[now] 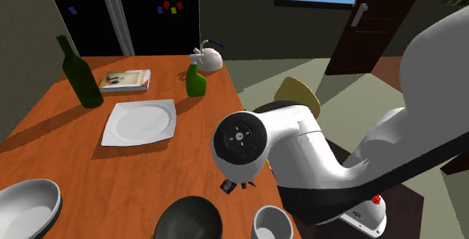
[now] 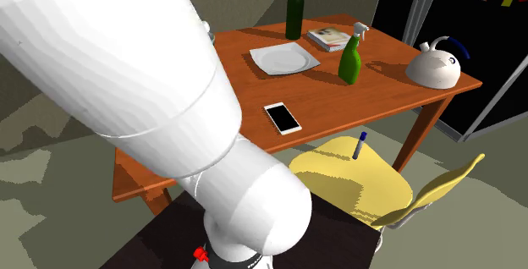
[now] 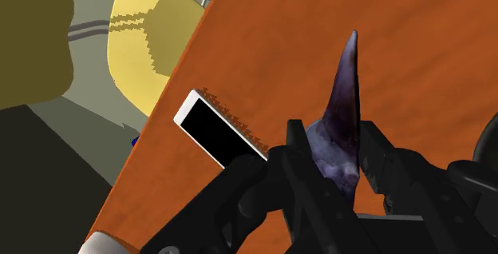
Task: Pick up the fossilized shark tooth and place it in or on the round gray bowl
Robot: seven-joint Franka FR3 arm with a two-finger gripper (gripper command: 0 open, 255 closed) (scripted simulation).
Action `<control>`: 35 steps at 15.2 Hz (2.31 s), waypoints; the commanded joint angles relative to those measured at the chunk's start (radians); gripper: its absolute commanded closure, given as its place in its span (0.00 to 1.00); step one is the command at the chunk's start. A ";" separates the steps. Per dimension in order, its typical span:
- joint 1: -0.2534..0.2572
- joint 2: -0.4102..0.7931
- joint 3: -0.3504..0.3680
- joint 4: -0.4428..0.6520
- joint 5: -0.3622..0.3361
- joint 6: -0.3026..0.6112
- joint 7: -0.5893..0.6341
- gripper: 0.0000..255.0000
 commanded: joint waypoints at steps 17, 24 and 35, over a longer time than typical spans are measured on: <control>0.432 0.904 -0.112 0.595 -0.660 -0.388 0.606 1.00; 0.451 0.941 -0.141 0.584 -0.693 -0.356 0.631 1.00; 0.451 0.941 -0.141 0.584 -0.693 -0.356 0.632 0.00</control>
